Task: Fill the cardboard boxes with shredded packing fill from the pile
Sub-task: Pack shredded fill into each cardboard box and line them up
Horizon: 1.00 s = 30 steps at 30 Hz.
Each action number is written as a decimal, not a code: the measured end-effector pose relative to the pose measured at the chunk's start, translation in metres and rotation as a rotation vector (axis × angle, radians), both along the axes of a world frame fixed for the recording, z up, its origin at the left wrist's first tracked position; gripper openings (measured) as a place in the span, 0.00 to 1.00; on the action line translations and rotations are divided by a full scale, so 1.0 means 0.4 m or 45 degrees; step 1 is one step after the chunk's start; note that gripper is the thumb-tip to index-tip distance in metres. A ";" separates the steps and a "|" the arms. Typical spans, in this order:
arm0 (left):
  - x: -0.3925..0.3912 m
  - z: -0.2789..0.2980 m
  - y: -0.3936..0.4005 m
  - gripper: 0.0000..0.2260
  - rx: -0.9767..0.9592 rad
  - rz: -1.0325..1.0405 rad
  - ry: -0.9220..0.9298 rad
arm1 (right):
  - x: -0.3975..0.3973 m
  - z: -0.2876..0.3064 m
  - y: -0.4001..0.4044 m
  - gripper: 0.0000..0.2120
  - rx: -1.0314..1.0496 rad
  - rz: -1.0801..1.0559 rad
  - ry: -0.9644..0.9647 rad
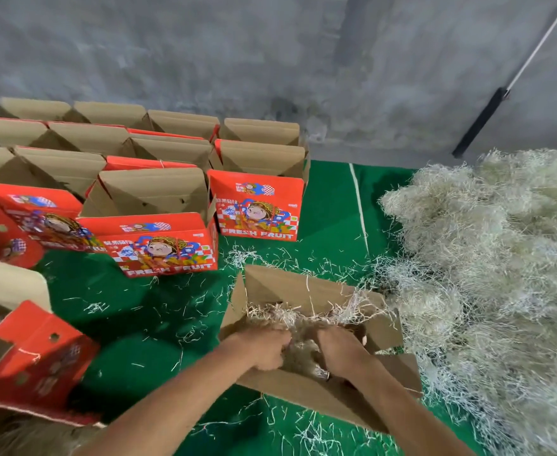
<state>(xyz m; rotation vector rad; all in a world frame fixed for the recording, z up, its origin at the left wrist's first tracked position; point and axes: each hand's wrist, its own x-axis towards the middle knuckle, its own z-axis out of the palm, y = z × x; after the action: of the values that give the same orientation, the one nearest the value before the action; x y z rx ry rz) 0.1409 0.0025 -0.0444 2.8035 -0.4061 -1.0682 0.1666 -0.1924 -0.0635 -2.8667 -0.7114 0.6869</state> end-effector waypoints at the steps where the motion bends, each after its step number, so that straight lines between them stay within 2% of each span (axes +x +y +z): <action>1: 0.013 -0.002 0.003 0.24 0.070 -0.044 0.122 | 0.003 -0.023 -0.006 0.16 -0.062 0.014 0.061; 4: 0.033 -0.031 0.023 0.25 0.298 -0.145 0.322 | 0.000 -0.084 -0.020 0.21 -0.329 0.267 0.168; 6: 0.040 -0.043 0.005 0.20 0.351 -0.255 0.206 | 0.000 -0.111 -0.014 0.19 -0.494 0.409 0.124; 8: 0.049 -0.052 -0.036 0.16 0.330 -0.416 -0.013 | 0.017 -0.116 0.008 0.18 -0.537 0.456 0.120; 9: 0.053 -0.058 -0.059 0.15 0.321 -0.482 -0.074 | 0.027 -0.116 0.016 0.18 -0.515 0.452 0.125; 11: 0.060 -0.083 -0.090 0.15 0.373 -0.535 -0.053 | 0.049 -0.115 0.031 0.16 -0.425 0.494 0.119; 13: 0.062 -0.104 -0.093 0.16 0.439 -0.514 0.025 | 0.058 -0.116 0.038 0.15 -0.266 0.389 0.029; 15: 0.069 -0.127 -0.080 0.17 0.395 -0.391 0.054 | 0.045 -0.131 0.040 0.14 -0.238 0.410 -0.030; 18: 0.075 -0.153 -0.054 0.19 0.261 -0.112 0.066 | 0.021 -0.165 0.033 0.20 -0.412 0.536 0.028; 20: 0.065 -0.169 -0.029 0.21 0.314 -0.030 0.071 | 0.029 -0.165 0.029 0.19 -0.495 0.579 0.120; 23: 0.044 -0.189 0.006 0.28 0.563 -0.120 0.126 | 0.047 -0.152 0.035 0.21 -0.496 0.441 0.277; 25: 0.041 -0.189 0.017 0.37 0.701 -0.284 0.108 | 0.044 -0.150 0.043 0.31 -0.556 0.420 0.239; 27: 0.028 -0.192 0.020 0.40 0.740 -0.343 0.077 | 0.037 -0.158 0.045 0.42 -0.592 0.346 0.233; 28: 0.020 -0.189 0.021 0.40 0.729 -0.326 0.074 | 0.031 -0.159 0.049 0.43 -0.588 0.285 0.260; 30: 0.008 -0.170 0.020 0.35 0.591 -0.194 0.080 | 0.026 -0.154 0.054 0.36 -0.564 0.194 0.320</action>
<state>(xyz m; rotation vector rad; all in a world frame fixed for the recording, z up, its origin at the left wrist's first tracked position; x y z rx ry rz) 0.1440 0.0105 -0.1124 3.1636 -0.4162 -1.4439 0.1772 -0.1706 -0.1251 -3.0359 -0.8332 1.3521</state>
